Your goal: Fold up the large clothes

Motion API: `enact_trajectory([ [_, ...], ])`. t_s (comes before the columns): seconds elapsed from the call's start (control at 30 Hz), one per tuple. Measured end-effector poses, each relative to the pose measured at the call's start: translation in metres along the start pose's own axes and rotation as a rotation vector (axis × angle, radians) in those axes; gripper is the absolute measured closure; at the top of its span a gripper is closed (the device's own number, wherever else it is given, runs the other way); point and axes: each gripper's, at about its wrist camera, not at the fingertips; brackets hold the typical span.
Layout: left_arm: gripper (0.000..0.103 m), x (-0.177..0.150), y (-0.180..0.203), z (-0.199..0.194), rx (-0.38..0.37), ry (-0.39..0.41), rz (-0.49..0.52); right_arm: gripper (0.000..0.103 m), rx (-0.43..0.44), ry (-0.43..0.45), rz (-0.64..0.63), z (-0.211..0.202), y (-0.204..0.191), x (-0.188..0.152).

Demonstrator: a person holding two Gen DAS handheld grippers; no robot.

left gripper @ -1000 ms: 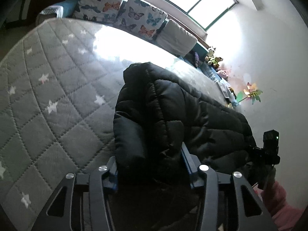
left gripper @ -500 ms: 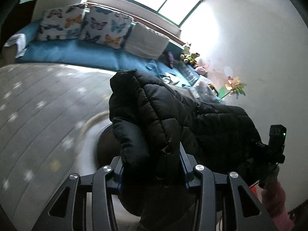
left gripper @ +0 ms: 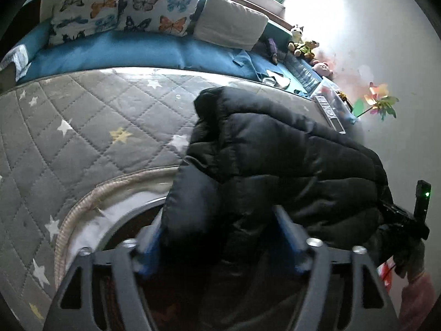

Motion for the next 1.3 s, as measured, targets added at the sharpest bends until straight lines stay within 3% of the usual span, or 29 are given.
enact_trajectory([
  [0.07, 0.019, -0.004, 0.006, -0.008, 0.032, 0.013, 0.035, 0.018, -0.028, -0.006, -0.024, -0.005, -0.005, 0.003],
  [0.17, 0.02, -0.016, 0.016, -0.034, 0.119, 0.068, 0.123, 0.018, -0.157, 0.014, -0.106, -0.031, -0.013, 0.008],
  [0.23, 0.021, -0.023, 0.026, -0.057, 0.133, 0.118, 0.153, 0.018, -0.231, 0.045, -0.129, -0.051, -0.023, 0.011],
  [0.37, 0.02, -0.043, 0.044, -0.091, 0.131, 0.167, 0.172, 0.018, -0.288, 0.127, -0.164, -0.081, -0.038, 0.01],
  [0.43, 0.02, -0.055, 0.047, -0.099, 0.126, 0.162, 0.195, 0.018, -0.22, 0.143, -0.19, -0.084, -0.048, 0.01],
  [0.5, 0.02, -0.067, 0.057, -0.093, 0.15, 0.136, 0.217, 0.018, -0.166, 0.104, -0.237, -0.073, -0.059, 0.003],
  [0.63, 0.02, -0.087, 0.044, -0.056, 0.225, 0.052, 0.206, 0.018, -0.172, -0.029, -0.27, -0.031, -0.067, -0.018],
  [0.73, 0.02, -0.096, 0.028, -0.046, 0.198, 0.014, 0.161, 0.018, -0.171, -0.083, -0.265, -0.013, -0.069, -0.03],
  [1.03, 0.02, -0.132, 0.035, -0.117, 0.171, 0.136, 0.213, 0.018, -0.177, 0.099, -0.248, -0.072, -0.099, -0.044],
  [1.3, 0.02, -0.198, 0.051, -0.177, 0.118, 0.183, 0.268, 0.018, -0.15, 0.238, -0.214, -0.094, -0.138, -0.078],
])
Point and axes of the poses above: each gripper's, at about its wrist camera, not at the fingertips, and z roughly the way its jaws point, y to its right, x to its top, and after that the axes turned 13 degrees about -z, right-handed
